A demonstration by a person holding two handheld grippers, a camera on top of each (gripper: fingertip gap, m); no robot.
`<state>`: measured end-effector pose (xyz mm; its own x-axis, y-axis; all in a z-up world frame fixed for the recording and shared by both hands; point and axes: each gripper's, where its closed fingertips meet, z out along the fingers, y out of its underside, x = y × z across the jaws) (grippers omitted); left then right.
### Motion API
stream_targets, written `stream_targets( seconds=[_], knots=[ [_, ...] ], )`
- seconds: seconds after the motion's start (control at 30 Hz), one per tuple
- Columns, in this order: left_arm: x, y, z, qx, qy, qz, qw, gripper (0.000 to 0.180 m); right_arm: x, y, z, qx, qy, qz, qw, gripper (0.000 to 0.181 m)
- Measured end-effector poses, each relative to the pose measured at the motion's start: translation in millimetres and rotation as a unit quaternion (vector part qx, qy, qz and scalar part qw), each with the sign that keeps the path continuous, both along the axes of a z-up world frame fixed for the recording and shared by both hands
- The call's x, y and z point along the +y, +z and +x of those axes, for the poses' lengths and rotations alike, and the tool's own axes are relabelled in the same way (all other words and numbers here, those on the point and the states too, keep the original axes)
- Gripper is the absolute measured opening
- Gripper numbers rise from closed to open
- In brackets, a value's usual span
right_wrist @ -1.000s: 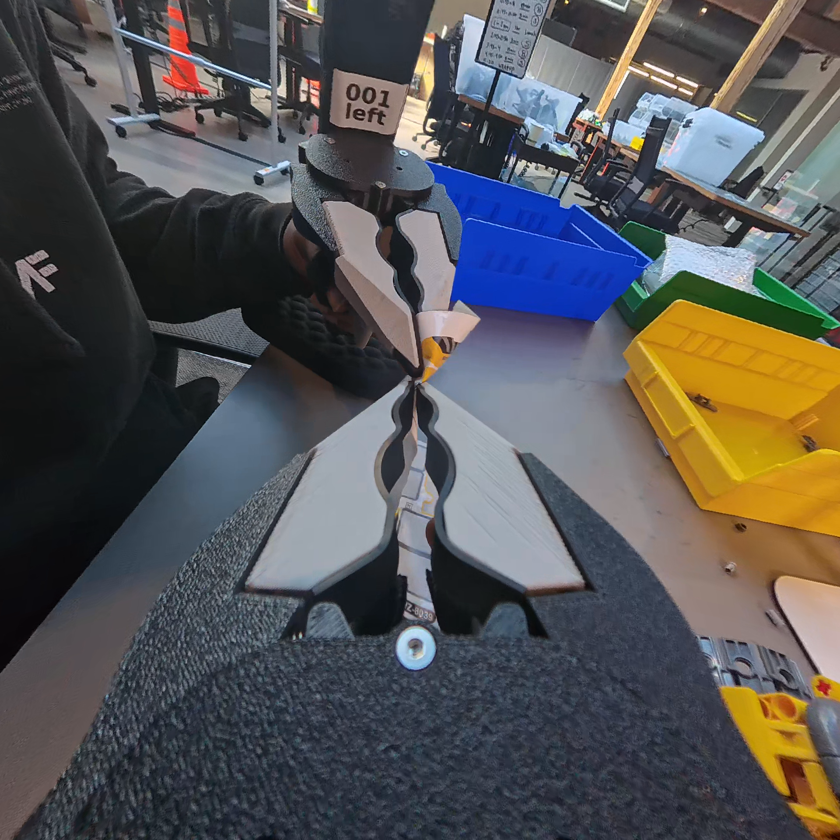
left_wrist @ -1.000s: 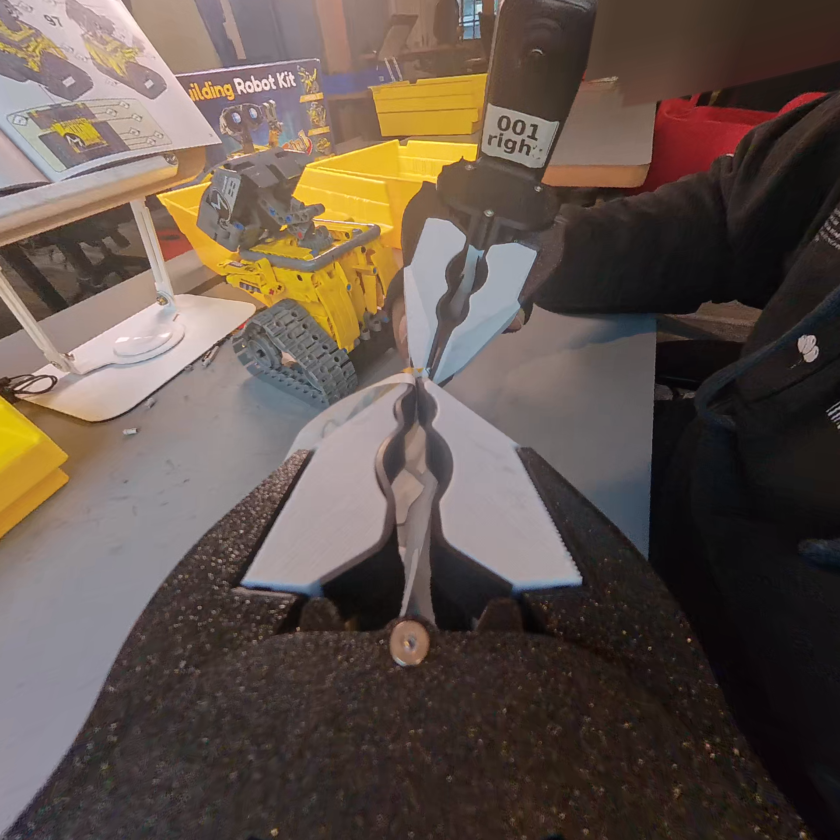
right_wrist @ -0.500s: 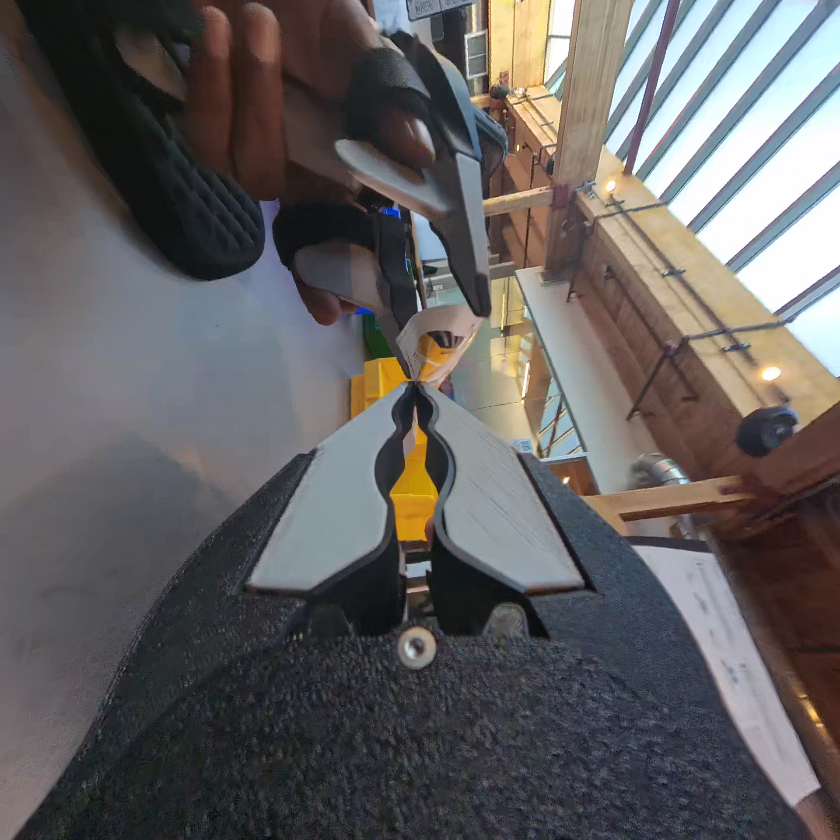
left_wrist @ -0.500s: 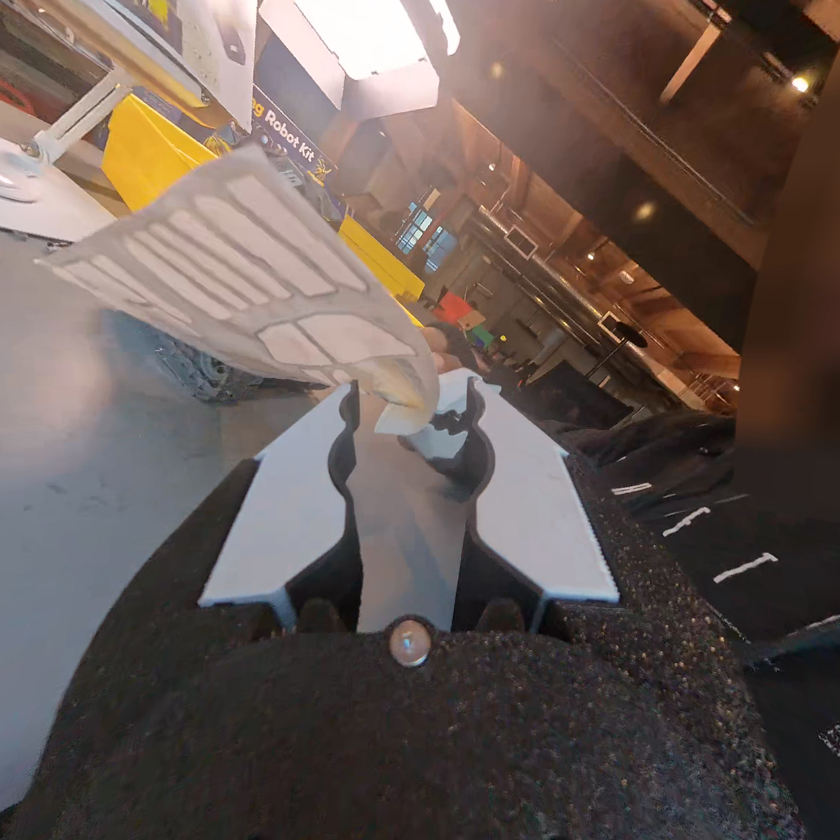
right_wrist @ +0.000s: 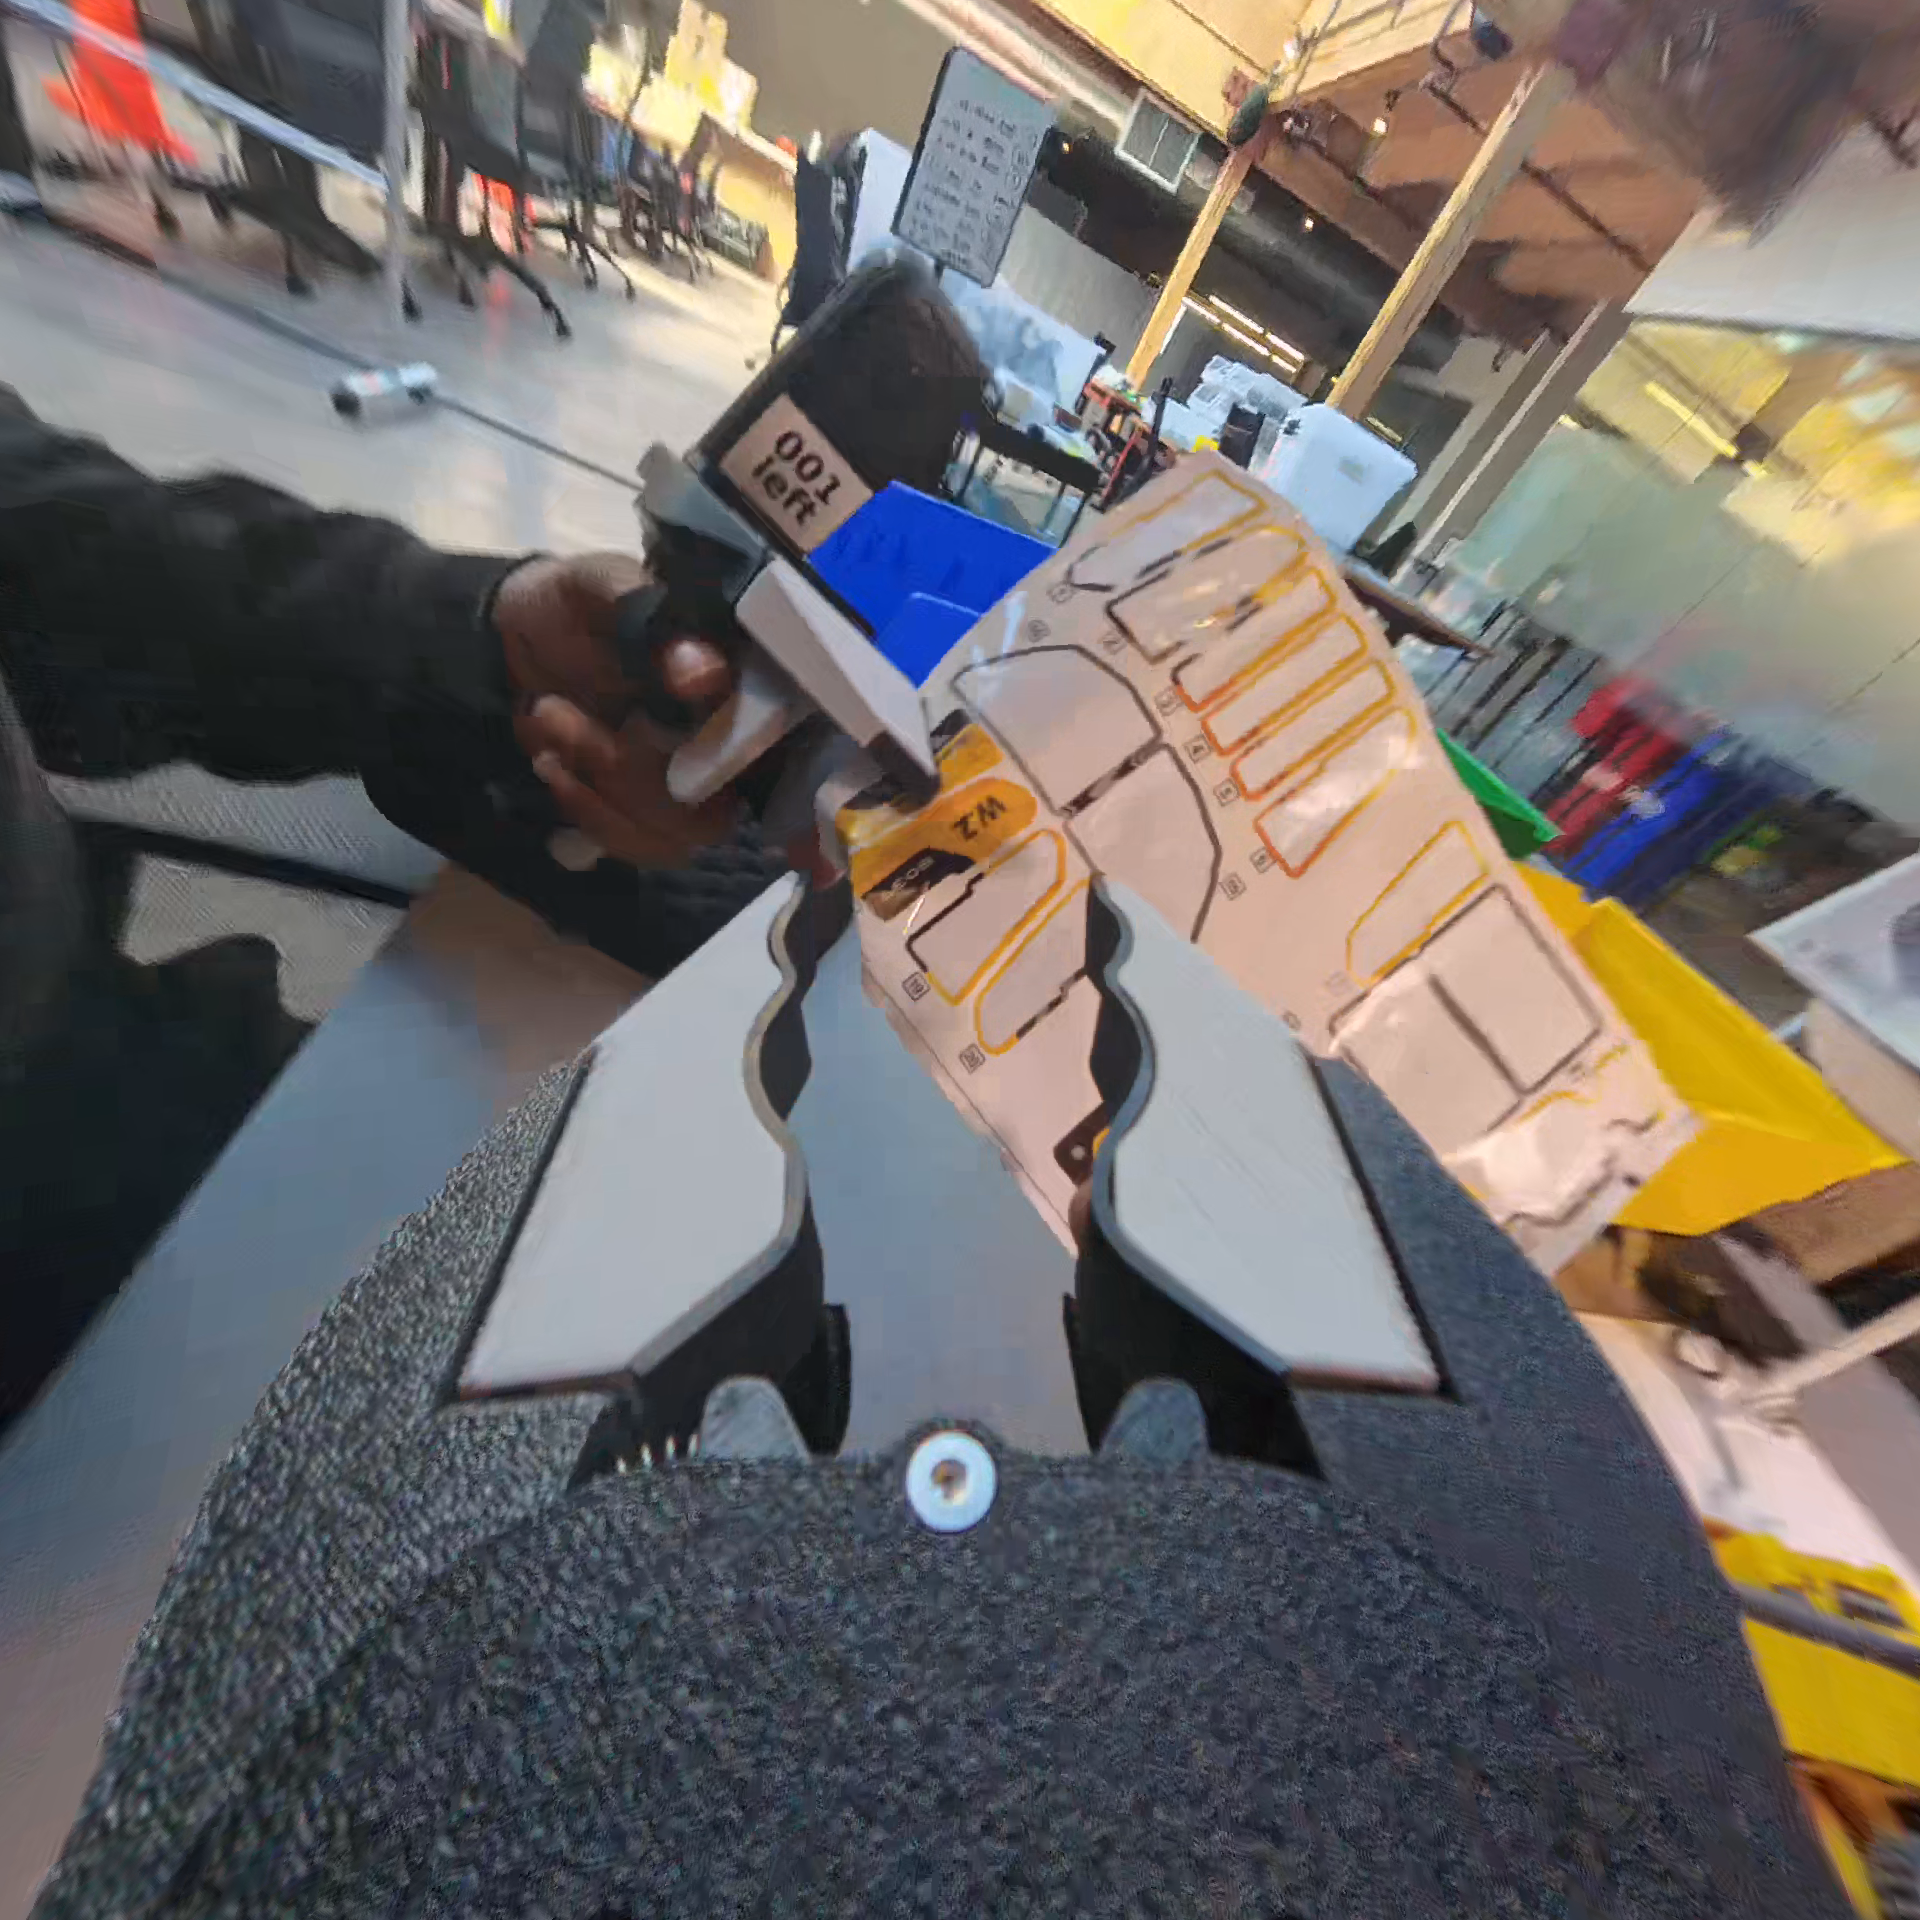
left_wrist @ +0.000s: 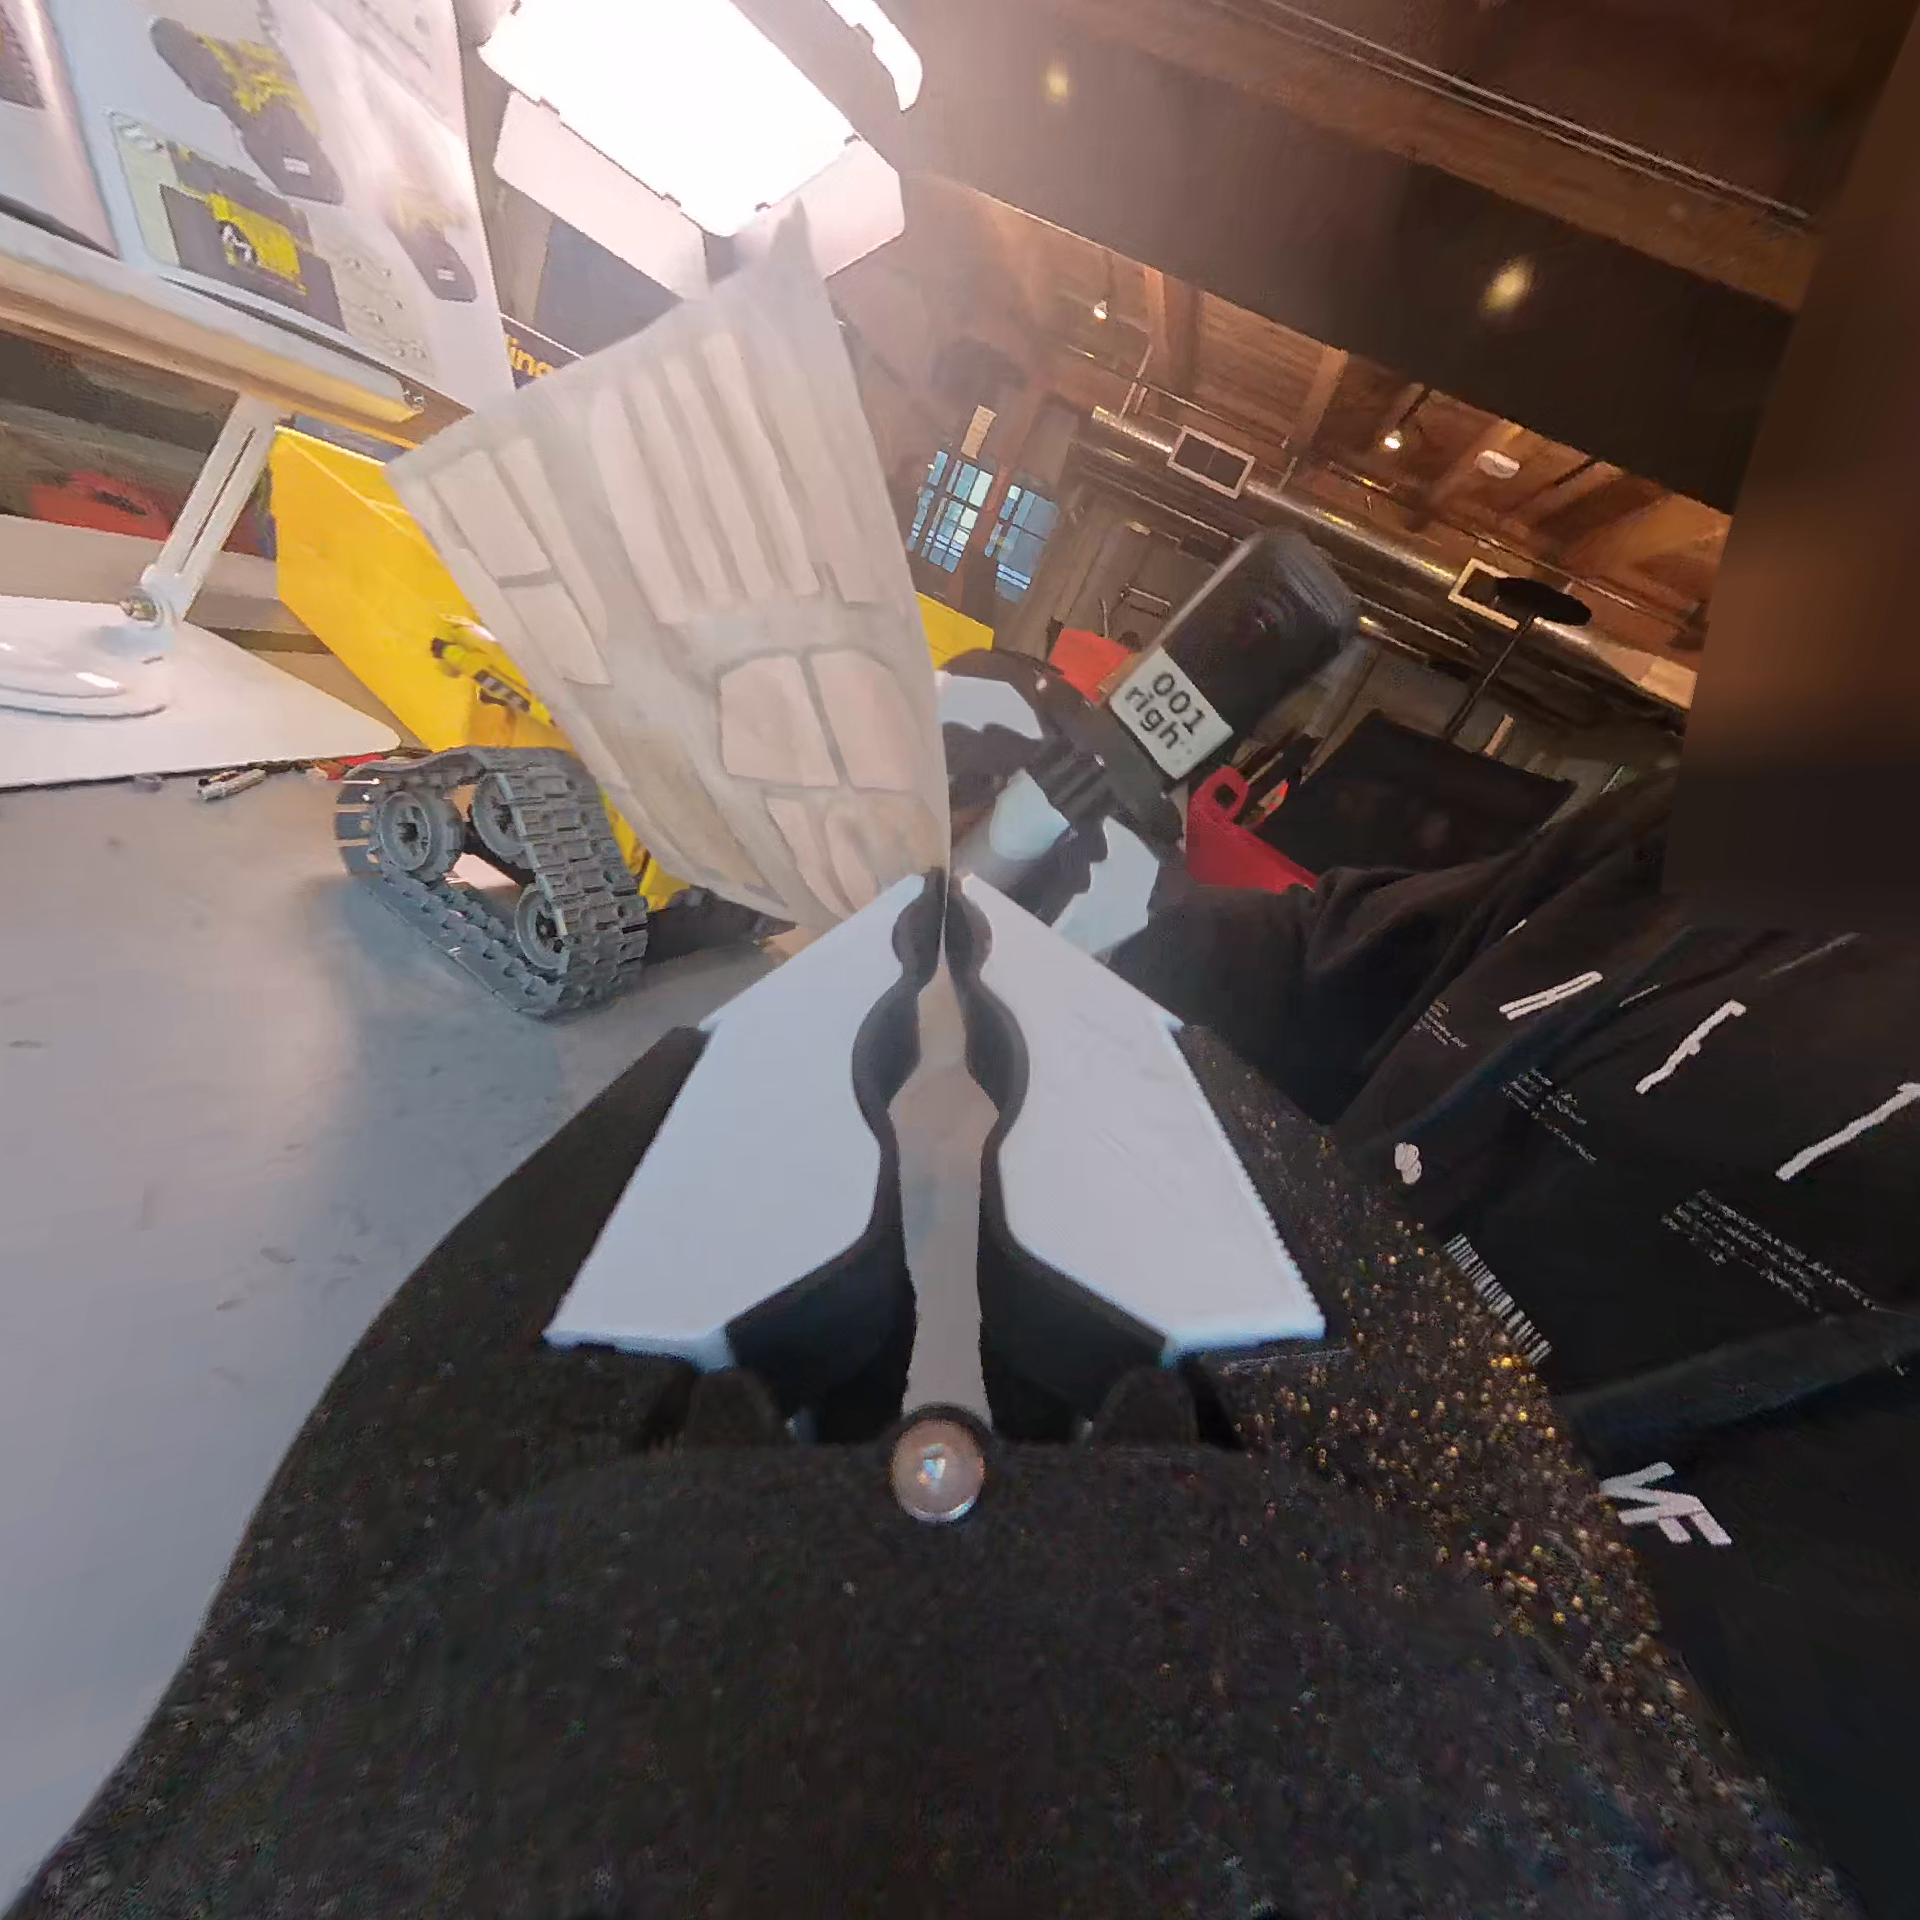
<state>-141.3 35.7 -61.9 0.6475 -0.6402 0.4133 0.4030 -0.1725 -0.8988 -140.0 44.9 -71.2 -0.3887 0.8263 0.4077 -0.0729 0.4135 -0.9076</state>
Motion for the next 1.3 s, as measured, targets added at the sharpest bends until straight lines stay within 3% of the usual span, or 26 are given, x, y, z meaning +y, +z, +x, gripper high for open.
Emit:
stream_targets(
  seconds=[0.07, 0.2, 0.27, 0.4, 0.5, 0.6, 0.7, 0.87, 1.07, 1.17, 1.3],
  knots=[
    [-2.6, 3.5, 5.1, 0.009, -0.011, 0.016, 1.0, 0.0, 3.0, 6.4, 0.6, -0.014, 0.007, -0.047, 0.999, 0.057],
    [-4.9, 14.1, 9.0, 0.011, -0.016, 0.053, 0.998, 0.0, 11.1, -1.8, -3.0, -0.003, -0.031, 0.012, 0.999, 0.049],
    [-3.7, 21.4, 1.7, 0.002, 0.003, 0.07, 0.998, 0.0, 14.8, 7.5, -0.6, 0.014, -0.036, -0.016, 0.999, 0.045],
    [-7.0, 39.9, -17.6, -0.046, 0.042, 0.119, 0.991, 0.0, 11.7, 16.3, 6.3, -0.048, 0.033, -0.179, 0.982, 0.036],
    [-9.1, 48.9, -24.0, -0.072, 0.061, 0.149, 0.984, 0.0, -11.7, 8.4, 13.5, -0.146, 0.137, -0.317, 0.927, 0.034],
    [-11.6, 53.7, -13.1, -0.087, 0.033, 0.163, 0.982, 0.0, -10.0, 21.4, 4.8, -0.114, 0.151, -0.415, 0.89, 0.042],
    [-6.6, 48.2, 1.9, -0.085, 0.015, 0.154, 0.984, 0.0, 7.2, 50.0, 2.6, -0.06, 0.165, -0.503, 0.846, 0.036],
    [10.1, 32.2, 3.3, -0.071, 0.025, 0.098, 0.992, 0.0, 12.1, 51.9, 9.5, -0.061, 0.178, -0.517, 0.835, 0.0],
    [9.5, 39.3, 4.4, -0.072, 0.01, 0.088, 0.993, 0.009, 11.6, 44.6, 15.3, -0.108, 0.214, -0.536, 0.809, 0.0],
    [8.3, 42.4, 5.9, -0.055, 0.002, 0.09, 0.994, 0.0, 13.8, 42.0, 14.2, -0.129, 0.221, -0.564, 0.785, 0.0],
    [3.0, 44.4, 19.2, -0.05, -0.039, 0.087, 0.994, 0.0, 17.8, 37.8, 10.1, -0.134, 0.204, -0.564, 0.789, 0.0]
  ],
)
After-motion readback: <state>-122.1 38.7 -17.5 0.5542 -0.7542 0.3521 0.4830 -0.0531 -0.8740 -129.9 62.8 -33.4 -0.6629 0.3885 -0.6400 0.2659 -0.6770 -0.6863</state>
